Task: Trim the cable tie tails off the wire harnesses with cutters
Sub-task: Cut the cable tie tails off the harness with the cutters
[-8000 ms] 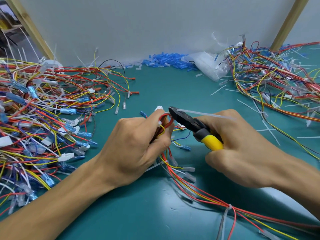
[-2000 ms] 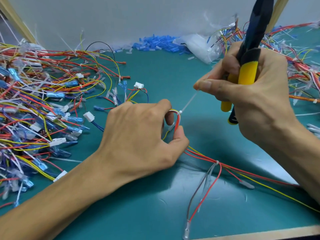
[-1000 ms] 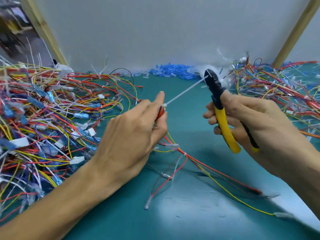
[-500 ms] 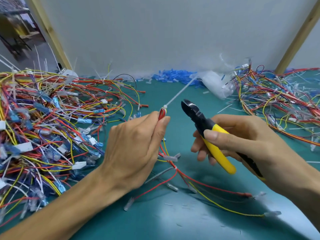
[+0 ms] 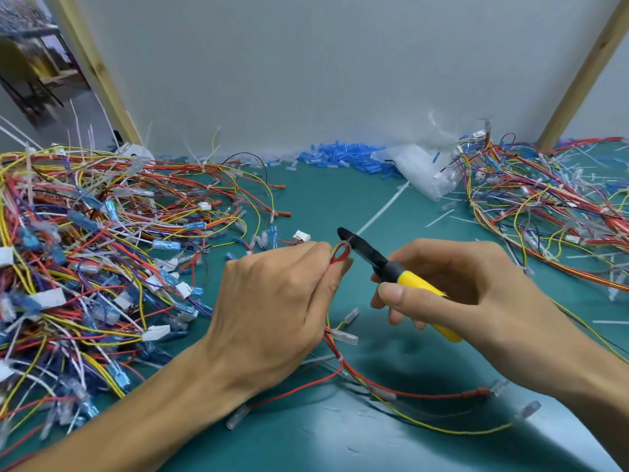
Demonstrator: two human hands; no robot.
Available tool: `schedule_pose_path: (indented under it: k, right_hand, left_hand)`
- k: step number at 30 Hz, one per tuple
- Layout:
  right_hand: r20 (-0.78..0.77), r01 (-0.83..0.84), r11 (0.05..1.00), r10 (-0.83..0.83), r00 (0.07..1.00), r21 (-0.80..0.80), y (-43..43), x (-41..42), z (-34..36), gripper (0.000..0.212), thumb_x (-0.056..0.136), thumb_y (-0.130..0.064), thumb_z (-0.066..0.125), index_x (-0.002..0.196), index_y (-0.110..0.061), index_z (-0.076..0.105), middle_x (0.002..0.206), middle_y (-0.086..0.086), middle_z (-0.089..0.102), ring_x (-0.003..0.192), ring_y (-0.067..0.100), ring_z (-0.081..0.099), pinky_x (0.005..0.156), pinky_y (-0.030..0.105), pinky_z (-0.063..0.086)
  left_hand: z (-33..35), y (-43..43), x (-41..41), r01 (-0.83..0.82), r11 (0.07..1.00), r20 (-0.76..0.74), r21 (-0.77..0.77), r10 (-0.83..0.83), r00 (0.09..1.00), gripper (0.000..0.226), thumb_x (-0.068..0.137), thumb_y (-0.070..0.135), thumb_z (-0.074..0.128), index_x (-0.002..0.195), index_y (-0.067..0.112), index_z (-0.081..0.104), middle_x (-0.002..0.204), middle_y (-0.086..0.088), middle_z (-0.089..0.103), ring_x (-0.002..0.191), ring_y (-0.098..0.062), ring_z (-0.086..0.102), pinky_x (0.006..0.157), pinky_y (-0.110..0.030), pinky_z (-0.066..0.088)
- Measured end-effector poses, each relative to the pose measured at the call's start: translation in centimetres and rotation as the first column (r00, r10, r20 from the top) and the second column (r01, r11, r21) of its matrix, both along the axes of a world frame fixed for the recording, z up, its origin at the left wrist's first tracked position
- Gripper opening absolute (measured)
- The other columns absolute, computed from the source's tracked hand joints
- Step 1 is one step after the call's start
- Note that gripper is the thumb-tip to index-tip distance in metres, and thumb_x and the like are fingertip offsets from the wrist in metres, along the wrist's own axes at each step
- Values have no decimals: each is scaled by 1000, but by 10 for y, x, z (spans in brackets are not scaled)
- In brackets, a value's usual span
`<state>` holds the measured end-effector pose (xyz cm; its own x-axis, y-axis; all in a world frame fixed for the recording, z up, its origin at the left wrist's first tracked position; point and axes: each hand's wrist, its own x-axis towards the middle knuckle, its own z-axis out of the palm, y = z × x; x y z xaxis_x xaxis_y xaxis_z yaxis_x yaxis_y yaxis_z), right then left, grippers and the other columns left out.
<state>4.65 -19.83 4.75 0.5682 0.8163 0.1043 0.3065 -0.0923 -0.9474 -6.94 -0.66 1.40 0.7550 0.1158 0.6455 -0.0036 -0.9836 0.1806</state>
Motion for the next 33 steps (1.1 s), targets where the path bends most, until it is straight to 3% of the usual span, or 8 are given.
schedule_pose_path:
  k: [7, 11, 15, 19, 24, 28, 33]
  right_hand:
    - [78, 87, 996, -87, 993, 10, 3, -6, -7, 28, 86, -42, 82, 90, -14, 78, 74, 3, 75, 64, 11, 68, 59, 16, 49]
    - [129, 119, 993, -118, 985, 1, 4, -6, -9, 32, 83, -51, 74, 92, -20, 77, 79, 5, 74, 75, 26, 71, 67, 41, 56]
    - [188, 119, 993, -114, 976, -14, 4, -6, -10, 45, 80, -63, 71, 94, -21, 75, 79, 8, 71, 77, 34, 70, 72, 57, 56]
    - [174, 147, 989, -149, 973, 22, 4, -4, -11, 42, 79, -61, 73, 90, -21, 78, 76, 9, 73, 69, 31, 68, 65, 52, 56]
    - [111, 94, 995, -97, 989, 30, 2, -3, -13, 27, 86, -45, 75, 74, -21, 77, 57, -5, 64, 51, 7, 57, 53, 18, 44]
    - [-10, 13, 1000, -13, 1000, -6, 0, 4, -10, 37, 88, -46, 75, 78, -11, 77, 61, 6, 69, 51, 18, 57, 51, 23, 45]
    - [-397, -189, 982, 179, 900, 14, 1, 15, -9, 54, 87, -48, 76, 99, 4, 75, 89, 28, 74, 66, 33, 68, 58, 36, 56]
  left_hand:
    - [2, 2, 0, 29, 1000, -2, -3, -29, 1000, 37, 108, 34, 43, 74, 20, 48, 64, 9, 34, 56, -22, 33, 48, -40, 34]
    - [1, 2, 0, 35, 999, 3, 16, -35, 999, 36, 107, 33, 44, 74, 20, 49, 63, 8, 36, 55, -25, 41, 47, -41, 35]
    - [1, 3, -1, 46, 998, -1, 39, -46, 999, 36, 106, 31, 45, 74, 18, 51, 63, 8, 38, 54, -26, 43, 47, -40, 35]
    - [1, 3, 0, 48, 998, 1, 39, -48, 999, 36, 106, 31, 45, 74, 18, 51, 61, 5, 41, 53, -26, 42, 46, -40, 35]
    - [1, 3, 1, 45, 999, 9, 18, -45, 999, 37, 107, 32, 46, 73, 18, 50, 64, 10, 33, 55, -21, 30, 47, -39, 33]
    - [0, 3, 0, 67, 998, 11, -6, -67, 998, 38, 106, 32, 47, 70, 20, 45, 62, 9, 30, 55, -21, 26, 47, -38, 30]
    - [0, 3, -1, 84, 996, 10, -30, -83, 996, 41, 105, 31, 50, 66, 18, 44, 57, 8, 29, 52, -21, 28, 44, -42, 32]
